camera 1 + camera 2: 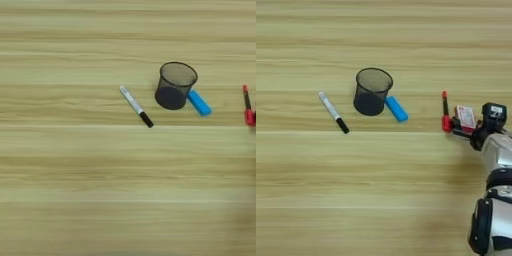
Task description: Move the objects on the table
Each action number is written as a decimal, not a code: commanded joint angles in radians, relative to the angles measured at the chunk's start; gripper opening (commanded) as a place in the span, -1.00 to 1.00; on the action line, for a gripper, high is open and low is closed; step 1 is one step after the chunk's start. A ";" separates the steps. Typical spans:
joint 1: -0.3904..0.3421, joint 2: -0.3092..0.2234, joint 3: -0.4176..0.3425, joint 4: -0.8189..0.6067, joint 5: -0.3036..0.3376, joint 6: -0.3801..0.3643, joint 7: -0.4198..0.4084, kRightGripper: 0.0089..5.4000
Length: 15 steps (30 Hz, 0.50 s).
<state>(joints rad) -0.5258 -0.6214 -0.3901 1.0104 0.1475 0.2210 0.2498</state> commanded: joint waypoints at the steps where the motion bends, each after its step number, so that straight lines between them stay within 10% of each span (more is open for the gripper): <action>1: -0.087 -0.073 0.002 0.003 -0.004 -0.052 -0.008 1.00; 15: -0.103 -0.068 0.025 0.048 -0.006 -0.072 0.012 0.92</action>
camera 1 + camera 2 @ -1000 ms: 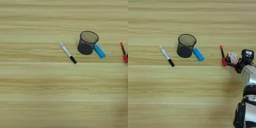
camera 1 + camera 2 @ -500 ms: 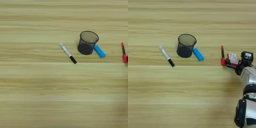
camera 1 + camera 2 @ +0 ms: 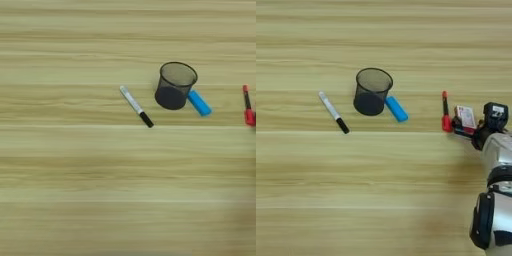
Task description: Move the objects on the table
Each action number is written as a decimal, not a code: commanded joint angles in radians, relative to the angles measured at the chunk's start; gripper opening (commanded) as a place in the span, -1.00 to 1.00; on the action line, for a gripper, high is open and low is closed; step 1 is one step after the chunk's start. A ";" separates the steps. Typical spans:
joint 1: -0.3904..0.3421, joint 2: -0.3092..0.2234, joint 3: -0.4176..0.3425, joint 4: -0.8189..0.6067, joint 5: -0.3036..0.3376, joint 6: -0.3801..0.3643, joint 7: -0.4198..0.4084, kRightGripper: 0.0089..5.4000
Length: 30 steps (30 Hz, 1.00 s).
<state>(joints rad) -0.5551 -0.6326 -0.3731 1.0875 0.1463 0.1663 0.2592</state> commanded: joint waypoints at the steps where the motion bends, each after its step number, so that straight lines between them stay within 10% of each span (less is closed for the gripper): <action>1: -0.074 -0.056 0.010 -0.028 -0.005 -0.018 0.005 0.90; 30: -0.074 -0.048 0.036 -0.028 -0.005 -0.024 0.021 -0.23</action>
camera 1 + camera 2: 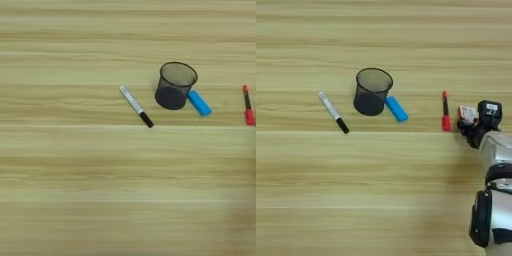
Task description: Move the objects on the table
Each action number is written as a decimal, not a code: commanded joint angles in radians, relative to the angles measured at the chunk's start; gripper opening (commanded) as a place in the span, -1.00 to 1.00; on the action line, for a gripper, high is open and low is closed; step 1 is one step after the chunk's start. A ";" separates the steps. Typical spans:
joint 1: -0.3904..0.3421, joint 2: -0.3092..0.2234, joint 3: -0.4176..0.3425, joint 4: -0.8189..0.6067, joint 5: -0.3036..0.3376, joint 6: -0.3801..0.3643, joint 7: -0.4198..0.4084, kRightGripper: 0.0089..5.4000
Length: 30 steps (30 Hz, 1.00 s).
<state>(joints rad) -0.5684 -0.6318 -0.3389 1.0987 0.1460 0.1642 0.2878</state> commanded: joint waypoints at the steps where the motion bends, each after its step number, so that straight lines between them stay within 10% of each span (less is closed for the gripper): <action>1: -0.061 -0.048 0.002 -0.041 -0.004 -0.022 -0.008 -0.23; 30: 0.056 0.120 0.073 -0.613 0.029 0.194 0.020 -0.23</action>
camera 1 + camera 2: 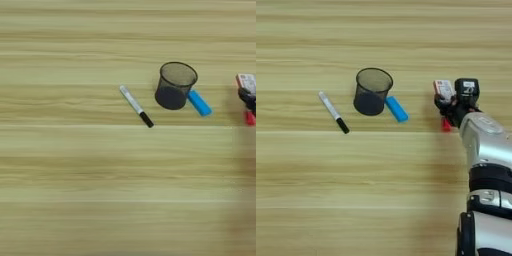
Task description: Move the objects on the table
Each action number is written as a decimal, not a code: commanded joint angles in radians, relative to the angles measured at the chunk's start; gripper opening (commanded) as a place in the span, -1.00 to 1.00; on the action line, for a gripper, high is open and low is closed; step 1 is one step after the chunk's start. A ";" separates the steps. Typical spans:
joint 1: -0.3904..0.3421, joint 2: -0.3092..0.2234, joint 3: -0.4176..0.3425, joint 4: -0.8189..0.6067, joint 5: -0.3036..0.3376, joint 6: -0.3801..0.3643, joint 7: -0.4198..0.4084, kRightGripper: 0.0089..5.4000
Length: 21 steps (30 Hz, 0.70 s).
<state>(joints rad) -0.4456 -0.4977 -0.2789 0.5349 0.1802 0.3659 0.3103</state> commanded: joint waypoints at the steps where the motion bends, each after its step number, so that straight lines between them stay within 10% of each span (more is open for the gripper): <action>1: -0.070 -0.010 0.017 -0.046 -0.006 -0.007 -0.003 -0.23; 21: -0.094 0.019 0.072 0.057 -0.049 -0.021 0.005 -0.23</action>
<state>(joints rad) -0.4568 -0.4380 -0.2051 0.6285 0.1433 0.3807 0.3162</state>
